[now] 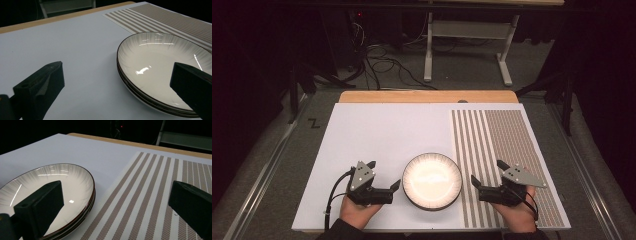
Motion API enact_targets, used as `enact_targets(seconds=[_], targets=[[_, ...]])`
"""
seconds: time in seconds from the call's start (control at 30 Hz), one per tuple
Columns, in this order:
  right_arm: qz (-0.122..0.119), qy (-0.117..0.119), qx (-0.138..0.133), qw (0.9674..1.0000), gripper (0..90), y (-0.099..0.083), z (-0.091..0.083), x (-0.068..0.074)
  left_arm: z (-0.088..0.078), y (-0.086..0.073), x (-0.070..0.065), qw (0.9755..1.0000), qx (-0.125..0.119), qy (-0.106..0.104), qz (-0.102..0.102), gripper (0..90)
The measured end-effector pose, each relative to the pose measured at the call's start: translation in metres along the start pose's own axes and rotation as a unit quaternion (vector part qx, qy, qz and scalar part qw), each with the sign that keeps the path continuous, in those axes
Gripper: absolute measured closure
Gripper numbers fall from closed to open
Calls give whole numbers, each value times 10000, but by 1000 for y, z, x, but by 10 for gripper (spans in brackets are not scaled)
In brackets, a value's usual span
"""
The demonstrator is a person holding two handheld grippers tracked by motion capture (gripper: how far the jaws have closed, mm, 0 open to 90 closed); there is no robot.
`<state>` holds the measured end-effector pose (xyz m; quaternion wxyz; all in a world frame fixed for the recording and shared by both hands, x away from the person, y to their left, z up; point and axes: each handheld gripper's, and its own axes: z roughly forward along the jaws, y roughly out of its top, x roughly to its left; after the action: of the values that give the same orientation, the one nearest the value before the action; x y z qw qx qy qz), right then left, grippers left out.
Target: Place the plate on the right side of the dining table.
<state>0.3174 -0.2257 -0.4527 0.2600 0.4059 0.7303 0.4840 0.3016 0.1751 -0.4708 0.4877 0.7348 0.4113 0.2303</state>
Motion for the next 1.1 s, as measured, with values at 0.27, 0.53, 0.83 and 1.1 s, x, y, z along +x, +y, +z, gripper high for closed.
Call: enact_targets(seconds=[0.27, 0.53, 0.83, 1.1], targets=[[28, -9, -33, 10000, 6, 0, -2, -2, -3, 1, 2, 10000, -43, 21, -27, 5], [20, 8, -34, 10000, 6, 0, -2, -2, -2, 1, 2, 10000, -23, -5, -38, 5], [41, -6, -57, 10000, 7, 0, -2, -2, -3, 2, 1, 10000, -29, -19, -12, 8], [16, 26, -19, 10000, 17, 0, -1, -2, -13, 15, -5, 9999, 50, 33, -103, 9]])
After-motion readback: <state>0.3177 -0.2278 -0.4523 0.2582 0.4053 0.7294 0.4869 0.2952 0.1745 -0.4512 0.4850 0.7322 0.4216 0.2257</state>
